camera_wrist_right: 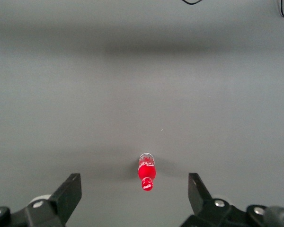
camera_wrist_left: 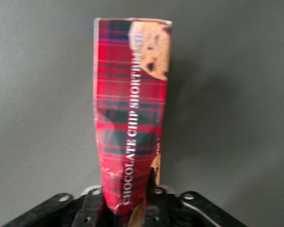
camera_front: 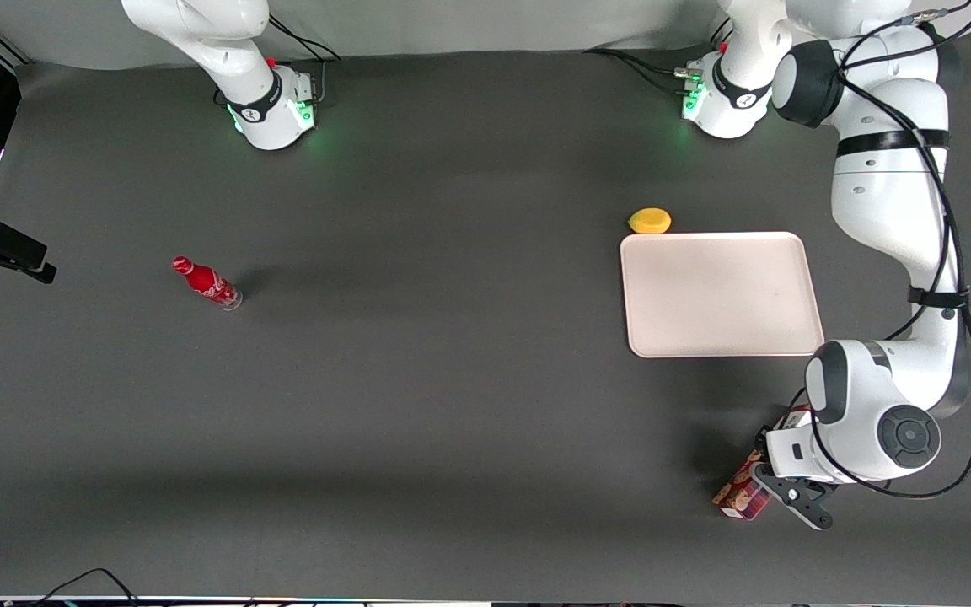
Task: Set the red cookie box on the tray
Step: 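Close the left gripper around the end of the cookie box, then lift the cookie box upright with the left gripper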
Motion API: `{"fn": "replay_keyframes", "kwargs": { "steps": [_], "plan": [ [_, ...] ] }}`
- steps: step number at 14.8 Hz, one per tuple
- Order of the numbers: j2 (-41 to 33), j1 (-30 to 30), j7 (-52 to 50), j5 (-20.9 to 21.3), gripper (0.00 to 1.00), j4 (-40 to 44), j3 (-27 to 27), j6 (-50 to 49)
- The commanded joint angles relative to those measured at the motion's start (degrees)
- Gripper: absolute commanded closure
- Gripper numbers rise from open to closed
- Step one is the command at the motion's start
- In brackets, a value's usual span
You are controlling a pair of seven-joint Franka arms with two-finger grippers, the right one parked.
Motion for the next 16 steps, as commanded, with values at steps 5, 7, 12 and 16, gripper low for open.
{"fn": "replay_keyframes", "kwargs": {
  "steps": [5, 7, 12, 16],
  "plan": [
    [-2.6, 0.0, 0.6, -0.7, 1.0, -0.9, 0.5, -0.6],
    [-4.8, 0.0, 0.2, -0.8, 1.0, -0.9, 0.5, -2.3],
    [-17.9, 0.1, -12.3, -0.8, 1.0, -1.2, 0.5, -19.2],
    [-28.9, 0.3, -25.2, 0.0, 1.0, -3.3, 1.0, -35.4]
  ]
}}
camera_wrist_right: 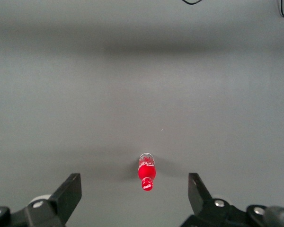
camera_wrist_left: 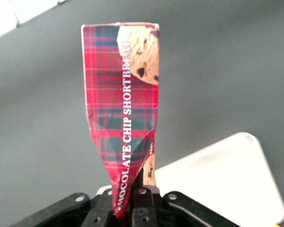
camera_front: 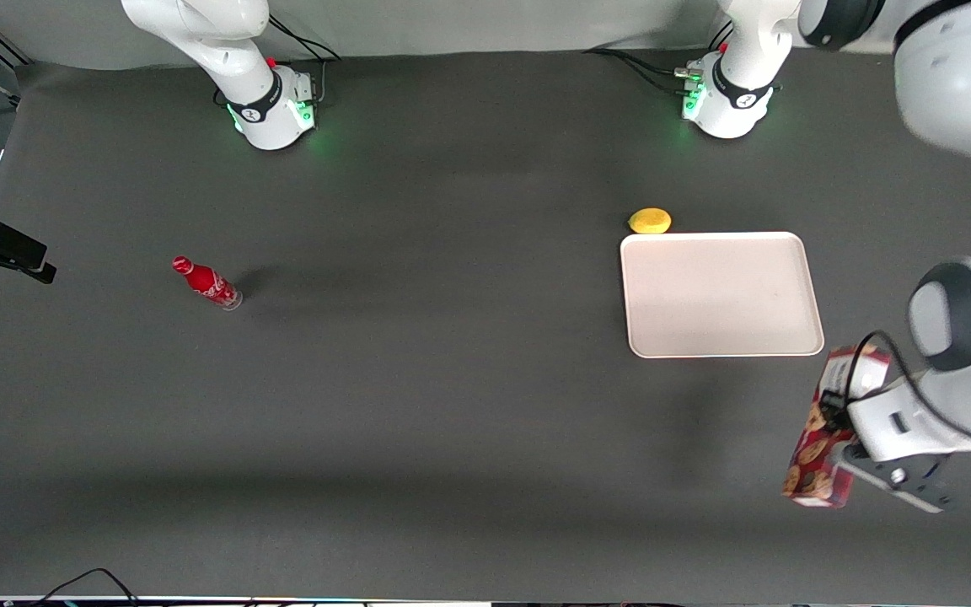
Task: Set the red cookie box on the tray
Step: 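Lift the cookie box upright with the left gripper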
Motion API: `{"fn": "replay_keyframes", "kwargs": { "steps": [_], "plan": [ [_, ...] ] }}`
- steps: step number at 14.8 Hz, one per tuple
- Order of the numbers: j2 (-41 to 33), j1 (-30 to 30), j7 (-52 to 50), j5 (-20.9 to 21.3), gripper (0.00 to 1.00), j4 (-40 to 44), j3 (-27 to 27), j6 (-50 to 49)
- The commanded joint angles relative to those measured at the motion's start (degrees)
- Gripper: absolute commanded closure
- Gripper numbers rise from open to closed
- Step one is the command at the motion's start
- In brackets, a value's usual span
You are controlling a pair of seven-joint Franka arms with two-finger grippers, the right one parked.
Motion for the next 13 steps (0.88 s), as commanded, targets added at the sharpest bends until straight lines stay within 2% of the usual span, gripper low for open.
{"fn": "replay_keyframes", "kwargs": {
  "steps": [1, 4, 7, 13],
  "plan": [
    [-10.8, -0.1, -9.6, 0.3, 1.0, -5.9, 1.4, -12.2],
    [-20.6, -0.1, -10.7, 0.2, 1.0, -18.0, 3.4, -11.8],
    [-29.4, -0.2, -13.6, -0.3, 1.0, -32.7, 5.6, -6.5],
    [-43.4, -0.3, -14.8, -0.1, 1.0, -61.1, 7.1, 14.4]
  ]
}}
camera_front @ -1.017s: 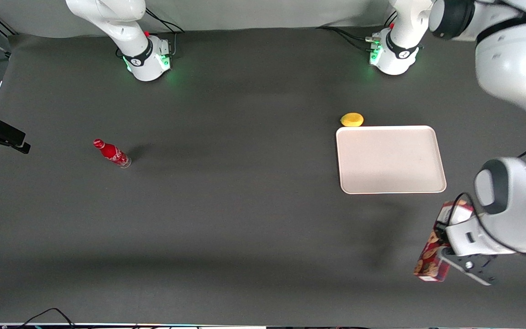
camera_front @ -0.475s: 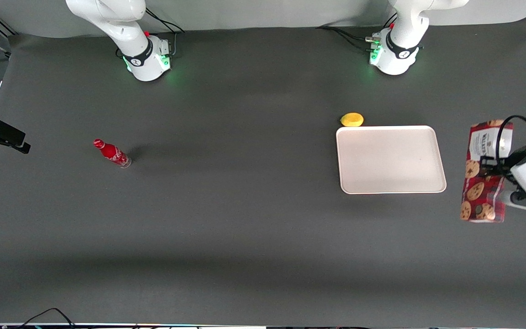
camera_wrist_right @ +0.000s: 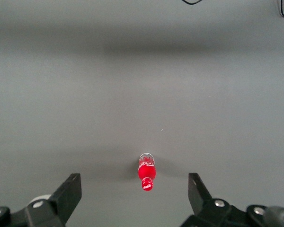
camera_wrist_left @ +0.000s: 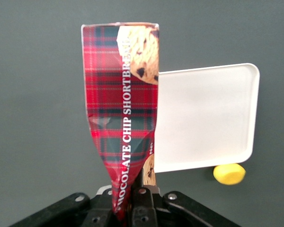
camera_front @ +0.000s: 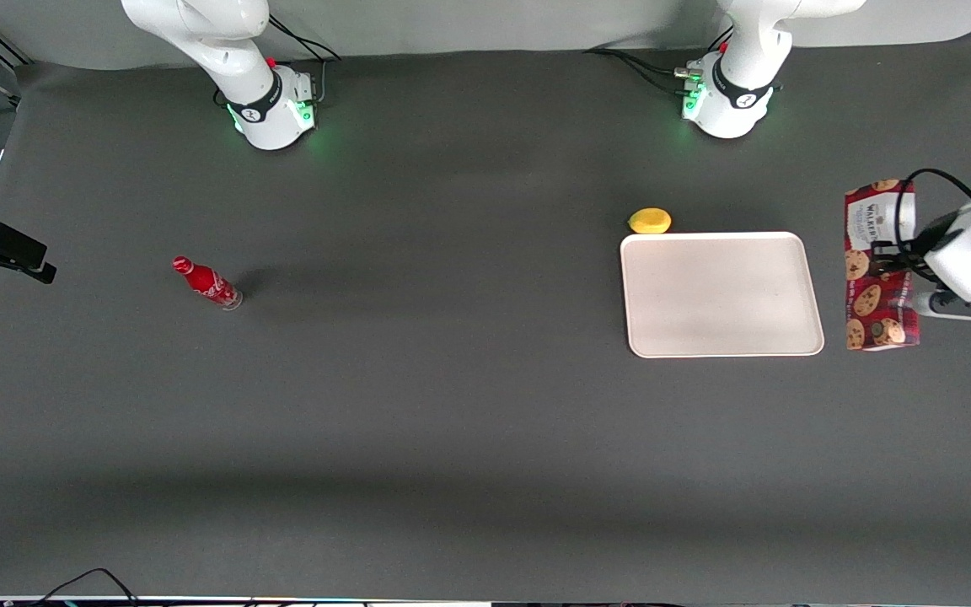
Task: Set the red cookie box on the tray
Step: 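Lift the cookie box upright with the left gripper, then carry the upright box over the tray and lower it onto the tray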
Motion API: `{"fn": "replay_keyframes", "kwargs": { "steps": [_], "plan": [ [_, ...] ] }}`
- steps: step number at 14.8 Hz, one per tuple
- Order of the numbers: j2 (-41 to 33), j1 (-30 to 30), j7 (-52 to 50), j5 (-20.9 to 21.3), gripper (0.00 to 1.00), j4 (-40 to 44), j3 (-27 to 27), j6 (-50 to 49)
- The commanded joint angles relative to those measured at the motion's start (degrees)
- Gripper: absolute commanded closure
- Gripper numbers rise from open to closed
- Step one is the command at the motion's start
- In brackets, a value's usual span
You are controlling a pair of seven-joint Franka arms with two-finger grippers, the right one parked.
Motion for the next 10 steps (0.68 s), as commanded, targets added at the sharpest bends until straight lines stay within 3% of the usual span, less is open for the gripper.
{"fn": "replay_keyframes", "kwargs": {
  "steps": [1, 8, 10],
  "plan": [
    [-9.9, -0.6, -1.4, -0.1, 1.0, -18.2, 1.5, 12.9],
    [-8.6, -0.1, -1.4, -0.1, 1.0, -36.1, 3.8, 36.3],
    [-6.8, 0.0, -1.4, -0.1, 1.0, -38.0, 3.8, 40.1]
  ]
}}
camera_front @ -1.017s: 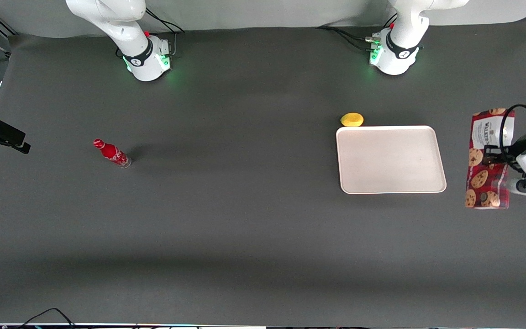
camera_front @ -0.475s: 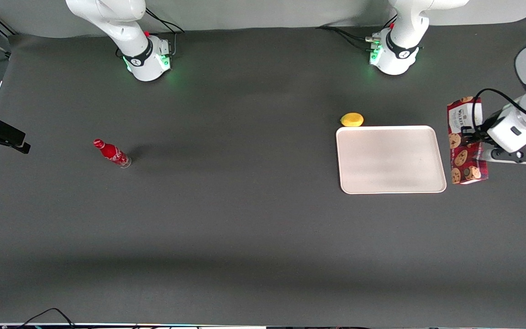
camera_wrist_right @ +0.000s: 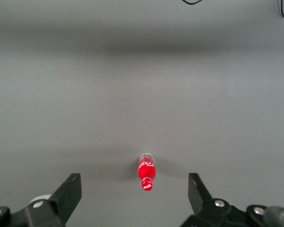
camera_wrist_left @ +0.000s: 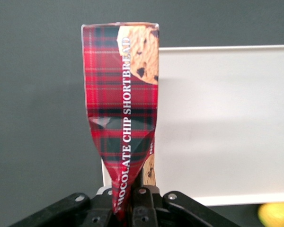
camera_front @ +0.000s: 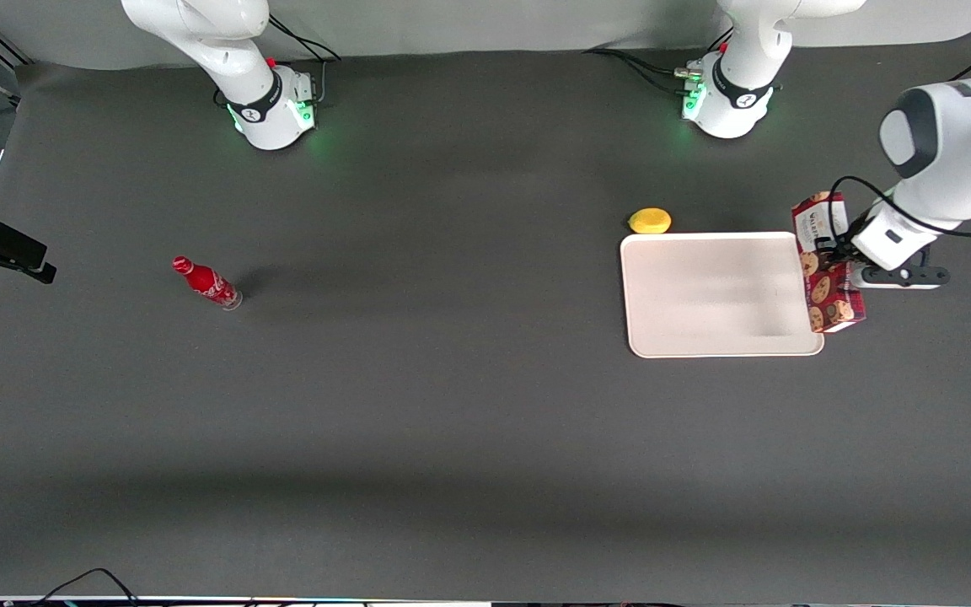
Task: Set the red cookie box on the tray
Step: 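Carry the upright box over the tray and lower it onto the tray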
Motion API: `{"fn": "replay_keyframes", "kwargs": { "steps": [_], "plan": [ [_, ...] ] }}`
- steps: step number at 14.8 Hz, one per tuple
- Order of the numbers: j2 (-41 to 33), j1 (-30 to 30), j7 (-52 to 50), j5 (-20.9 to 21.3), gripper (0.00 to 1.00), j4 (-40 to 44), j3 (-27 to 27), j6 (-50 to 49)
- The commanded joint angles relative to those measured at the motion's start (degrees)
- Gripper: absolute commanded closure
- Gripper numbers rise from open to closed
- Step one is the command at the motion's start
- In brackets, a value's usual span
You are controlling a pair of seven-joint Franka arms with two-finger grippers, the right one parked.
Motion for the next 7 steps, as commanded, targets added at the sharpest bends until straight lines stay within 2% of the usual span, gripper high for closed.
{"fn": "replay_keyframes", "kwargs": {
  "steps": [1, 7],
  "plan": [
    [1.0, 0.0, -1.0, -0.1, 1.0, -4.6, 0.5, 7.4],
    [7.8, 0.0, -0.1, -0.1, 1.0, -7.1, 1.4, 20.4]
  ]
}}
